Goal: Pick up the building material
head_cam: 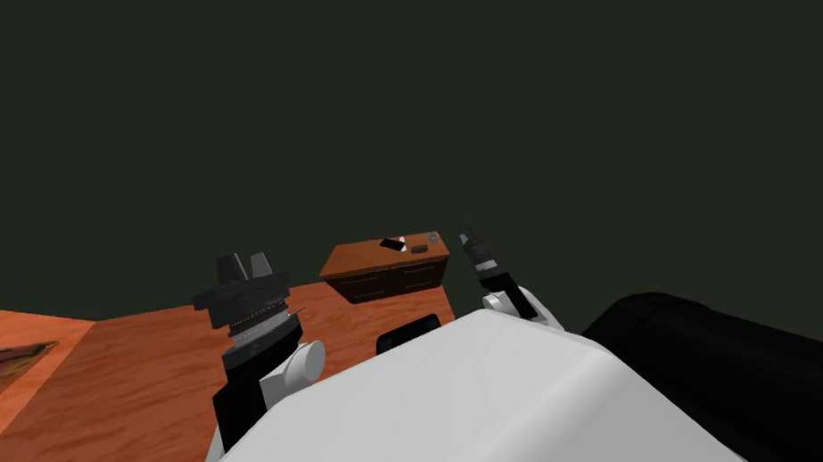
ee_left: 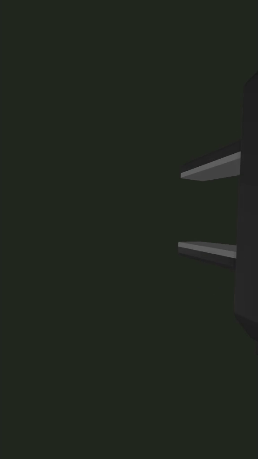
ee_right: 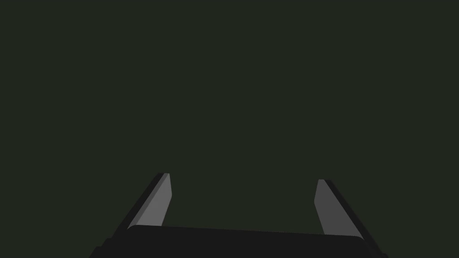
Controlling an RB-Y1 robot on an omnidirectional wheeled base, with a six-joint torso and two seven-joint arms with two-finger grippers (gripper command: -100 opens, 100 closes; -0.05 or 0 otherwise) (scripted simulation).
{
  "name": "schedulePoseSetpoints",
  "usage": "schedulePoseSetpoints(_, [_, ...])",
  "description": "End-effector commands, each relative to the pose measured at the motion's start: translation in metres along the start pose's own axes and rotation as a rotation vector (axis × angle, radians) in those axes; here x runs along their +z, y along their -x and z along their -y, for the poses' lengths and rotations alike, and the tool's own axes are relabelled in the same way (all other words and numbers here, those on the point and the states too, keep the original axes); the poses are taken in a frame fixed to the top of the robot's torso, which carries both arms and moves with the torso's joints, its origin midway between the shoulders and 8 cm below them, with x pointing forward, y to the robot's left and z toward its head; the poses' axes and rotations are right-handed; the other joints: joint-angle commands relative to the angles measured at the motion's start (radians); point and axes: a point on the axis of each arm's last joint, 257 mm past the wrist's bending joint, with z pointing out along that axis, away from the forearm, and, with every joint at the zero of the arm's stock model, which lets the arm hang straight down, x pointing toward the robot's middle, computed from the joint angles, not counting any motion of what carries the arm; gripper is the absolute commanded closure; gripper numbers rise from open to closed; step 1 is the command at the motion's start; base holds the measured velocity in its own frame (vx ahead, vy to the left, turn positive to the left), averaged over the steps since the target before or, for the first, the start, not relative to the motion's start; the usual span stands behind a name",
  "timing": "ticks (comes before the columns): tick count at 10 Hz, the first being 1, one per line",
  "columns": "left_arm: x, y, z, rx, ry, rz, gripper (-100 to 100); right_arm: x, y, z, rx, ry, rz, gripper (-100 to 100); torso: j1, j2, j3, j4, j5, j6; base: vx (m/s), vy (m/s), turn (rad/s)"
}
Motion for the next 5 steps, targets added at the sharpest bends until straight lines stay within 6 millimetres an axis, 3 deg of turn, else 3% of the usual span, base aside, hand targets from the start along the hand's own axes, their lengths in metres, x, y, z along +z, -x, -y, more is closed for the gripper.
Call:
schedulePoseSetpoints(1, [0.000, 0.000, 0.000, 0.000, 0.000, 0.000, 0, -0.015, -0.002, 0.036, -0.067, -0.092, -0.047, -100, 0.000, 0.000, 0.000, 0.000, 0.000, 0.000, -0.071, 0.092, 0.416])
schedulePoseSetpoints(2, [0.000, 0.000, 0.000, 0.000, 0.000, 0.000, 0, -0.015, -0.002, 0.035, -0.072, -0.091, -0.054, -100, -0.001, 0.000, 0.000, 0.000, 0.000, 0.000, -0.051, 0.058, 0.199])
schedulePoseSetpoints(4, [0.000, 0.000, 0.000, 0.000, 0.000, 0.000, 0, -0.043, -0.001, 0.083, -0.164, -0.215, -0.120, -100, -0.003, 0.000, 0.000, 0.000, -0.001, 0.000, -0.063, 0.084, 0.418])
schedulePoseSetpoints(5, [0.000, 0.000, 0.000, 0.000, 0.000, 0.000, 0, -0.044, -0.001, 0.085, -0.165, -0.220, -0.122, -100, -0.002, 0.001, 0.001, 0.000, 0.000, 0.000, -0.048, 0.083, 0.201])
